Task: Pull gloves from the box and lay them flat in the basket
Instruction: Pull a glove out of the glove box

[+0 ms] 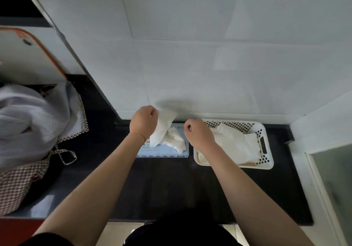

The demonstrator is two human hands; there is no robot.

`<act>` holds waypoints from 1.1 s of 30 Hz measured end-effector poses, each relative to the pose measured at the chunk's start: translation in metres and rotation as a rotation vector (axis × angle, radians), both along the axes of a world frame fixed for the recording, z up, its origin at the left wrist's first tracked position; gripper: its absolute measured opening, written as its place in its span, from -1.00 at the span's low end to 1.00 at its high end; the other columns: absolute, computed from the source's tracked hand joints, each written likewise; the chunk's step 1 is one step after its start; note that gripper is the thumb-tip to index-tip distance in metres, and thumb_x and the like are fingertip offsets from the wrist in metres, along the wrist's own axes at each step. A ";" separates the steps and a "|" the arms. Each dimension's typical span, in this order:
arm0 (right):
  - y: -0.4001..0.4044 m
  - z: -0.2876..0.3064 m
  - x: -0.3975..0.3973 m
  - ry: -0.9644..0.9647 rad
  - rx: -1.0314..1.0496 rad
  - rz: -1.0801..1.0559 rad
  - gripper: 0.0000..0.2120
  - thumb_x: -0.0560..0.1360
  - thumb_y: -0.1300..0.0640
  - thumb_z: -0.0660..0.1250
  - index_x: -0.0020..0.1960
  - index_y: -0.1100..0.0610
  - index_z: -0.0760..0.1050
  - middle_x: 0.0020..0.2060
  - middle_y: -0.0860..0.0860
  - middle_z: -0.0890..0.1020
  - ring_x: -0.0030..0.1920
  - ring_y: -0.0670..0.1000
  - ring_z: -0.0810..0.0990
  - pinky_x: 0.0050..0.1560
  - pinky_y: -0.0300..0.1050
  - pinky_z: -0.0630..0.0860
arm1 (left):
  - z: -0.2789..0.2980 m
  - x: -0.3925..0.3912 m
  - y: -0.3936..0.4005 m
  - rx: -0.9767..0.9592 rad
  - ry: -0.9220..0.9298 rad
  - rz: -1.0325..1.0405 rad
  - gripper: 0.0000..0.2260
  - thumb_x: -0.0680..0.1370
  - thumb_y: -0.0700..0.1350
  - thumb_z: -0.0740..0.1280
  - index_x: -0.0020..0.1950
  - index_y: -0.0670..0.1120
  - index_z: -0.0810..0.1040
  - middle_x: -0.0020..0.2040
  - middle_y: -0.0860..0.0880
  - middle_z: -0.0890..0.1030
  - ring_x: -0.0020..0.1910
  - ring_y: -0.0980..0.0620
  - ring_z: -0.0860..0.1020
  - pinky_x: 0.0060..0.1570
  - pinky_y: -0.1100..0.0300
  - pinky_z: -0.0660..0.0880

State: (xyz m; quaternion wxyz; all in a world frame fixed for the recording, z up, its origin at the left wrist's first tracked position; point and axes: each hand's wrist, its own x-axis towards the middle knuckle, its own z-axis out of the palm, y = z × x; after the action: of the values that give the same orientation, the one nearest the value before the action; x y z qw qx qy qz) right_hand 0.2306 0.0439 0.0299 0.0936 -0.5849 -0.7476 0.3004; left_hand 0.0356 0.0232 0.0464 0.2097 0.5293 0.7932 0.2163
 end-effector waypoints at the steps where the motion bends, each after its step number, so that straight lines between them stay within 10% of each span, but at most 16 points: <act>1: -0.001 0.005 -0.005 0.066 0.010 -0.017 -0.82 0.56 0.20 0.18 -0.07 0.12 0.56 -0.25 -0.05 0.53 -0.25 -0.02 0.50 -0.21 -0.14 0.39 | 0.009 -0.004 0.001 0.054 -0.065 0.009 -0.77 0.62 -0.12 0.20 -0.13 -0.19 0.55 -0.21 -0.09 0.59 -0.21 -0.11 0.54 -0.19 0.02 0.49; 10: 0.011 0.068 -0.020 0.894 -0.420 -0.483 -0.53 0.61 -0.24 0.09 -0.07 0.10 0.57 -0.09 0.11 0.64 -0.02 0.10 0.63 0.11 0.08 0.56 | 0.066 -0.005 0.001 0.102 -0.940 -0.225 -0.94 0.46 -0.27 0.39 -0.10 -0.18 0.53 -0.19 -0.03 0.56 -0.18 0.06 0.54 -0.01 0.23 0.52; 13: 0.014 0.078 -0.003 0.896 -0.602 -0.360 -0.35 0.52 -0.41 0.11 -0.09 0.19 0.54 -0.24 0.16 0.57 -0.21 0.10 0.59 -0.17 -0.11 0.57 | 0.069 0.005 0.001 0.094 -0.858 -0.295 -0.88 0.48 -0.38 0.38 -0.09 -0.18 0.53 -0.19 -0.05 0.57 -0.19 0.05 0.56 -0.08 0.29 0.51; 19: 0.017 0.077 0.024 0.491 -0.351 -0.158 -0.69 0.38 -0.08 0.48 -0.17 0.18 0.59 -0.28 0.02 0.57 -0.23 0.02 0.53 -0.18 -0.09 0.43 | 0.058 0.022 0.003 0.050 -0.745 -0.293 -0.86 0.46 -0.29 0.46 -0.10 -0.10 0.56 -0.27 -0.01 0.52 -0.29 0.06 0.48 -0.18 0.16 0.47; 25: 0.015 0.099 0.035 0.441 -0.193 -0.190 -0.89 0.50 0.18 0.32 -0.06 0.14 0.62 -0.28 -0.01 0.60 -0.30 -0.09 0.50 -0.31 -0.24 0.38 | 0.060 0.037 0.006 -0.143 -0.656 -0.404 -0.65 0.40 -0.10 0.56 0.11 0.15 0.58 -0.20 -0.04 0.49 -0.25 0.09 0.46 -0.19 0.21 0.42; 33: 0.014 0.105 0.046 0.366 -0.037 -0.254 -0.86 0.45 0.26 0.21 -0.27 0.28 0.41 -0.43 0.00 0.32 -0.39 -0.04 0.27 -0.37 -0.13 0.18 | 0.054 0.059 0.010 -0.249 -0.414 -0.481 -0.88 0.46 -0.11 0.50 -0.10 -0.07 0.59 -0.17 0.05 0.60 -0.18 0.07 0.54 -0.21 0.34 0.46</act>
State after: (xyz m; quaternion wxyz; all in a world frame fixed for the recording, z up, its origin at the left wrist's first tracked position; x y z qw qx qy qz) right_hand 0.2767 0.0575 0.1353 0.2543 -0.6116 -0.6329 0.4010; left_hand 0.0949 0.0335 0.1009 0.4744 0.6163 0.6066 0.1649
